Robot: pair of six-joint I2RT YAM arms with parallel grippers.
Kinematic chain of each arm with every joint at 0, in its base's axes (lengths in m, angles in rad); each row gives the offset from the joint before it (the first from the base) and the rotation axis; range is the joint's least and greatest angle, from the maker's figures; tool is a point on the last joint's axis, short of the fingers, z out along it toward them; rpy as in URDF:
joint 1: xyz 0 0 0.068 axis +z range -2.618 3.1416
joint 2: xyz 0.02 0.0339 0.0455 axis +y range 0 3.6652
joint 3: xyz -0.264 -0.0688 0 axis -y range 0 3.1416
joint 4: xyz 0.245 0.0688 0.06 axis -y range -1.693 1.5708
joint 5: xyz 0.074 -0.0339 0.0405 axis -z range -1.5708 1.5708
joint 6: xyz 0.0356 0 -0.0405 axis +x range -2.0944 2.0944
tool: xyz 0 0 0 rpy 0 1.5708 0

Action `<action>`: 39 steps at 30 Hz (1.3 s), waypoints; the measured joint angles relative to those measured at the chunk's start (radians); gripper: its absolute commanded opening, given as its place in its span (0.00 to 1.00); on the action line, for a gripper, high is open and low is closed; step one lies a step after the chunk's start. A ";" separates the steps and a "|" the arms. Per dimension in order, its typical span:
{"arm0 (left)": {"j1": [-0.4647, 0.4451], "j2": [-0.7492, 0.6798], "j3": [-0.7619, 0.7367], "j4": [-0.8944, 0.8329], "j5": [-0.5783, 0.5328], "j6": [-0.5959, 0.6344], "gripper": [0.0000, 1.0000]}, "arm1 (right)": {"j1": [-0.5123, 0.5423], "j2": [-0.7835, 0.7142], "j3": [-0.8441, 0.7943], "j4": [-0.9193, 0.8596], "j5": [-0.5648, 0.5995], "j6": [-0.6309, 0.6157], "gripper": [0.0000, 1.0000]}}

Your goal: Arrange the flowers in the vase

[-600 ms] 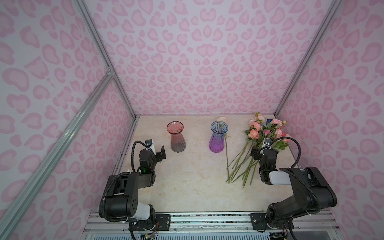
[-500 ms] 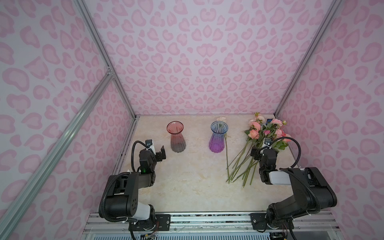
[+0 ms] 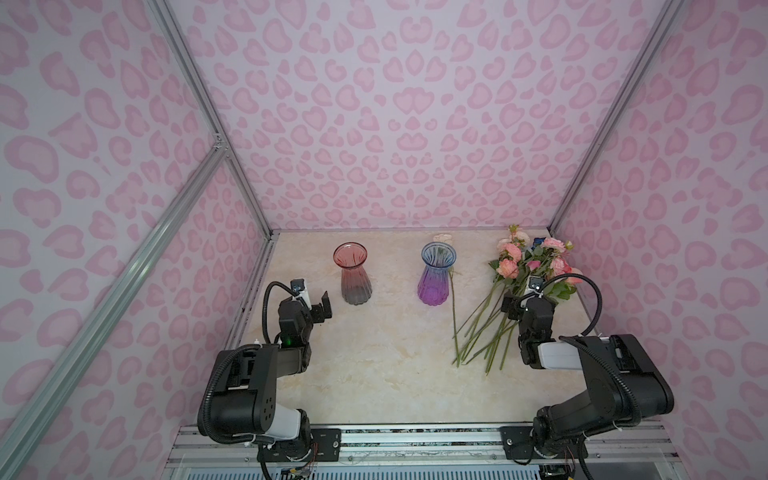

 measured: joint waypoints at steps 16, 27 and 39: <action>0.000 0.000 0.000 0.000 0.000 0.000 0.98 | 0.000 0.000 0.000 0.000 0.000 0.000 1.00; 0.001 -0.150 0.064 -0.136 -0.011 -0.008 0.98 | 0.045 -0.107 0.055 -0.119 0.031 -0.028 1.00; -0.007 -0.856 0.299 -0.720 -0.174 -0.324 0.98 | 0.189 -0.498 0.685 -0.925 0.174 0.101 1.00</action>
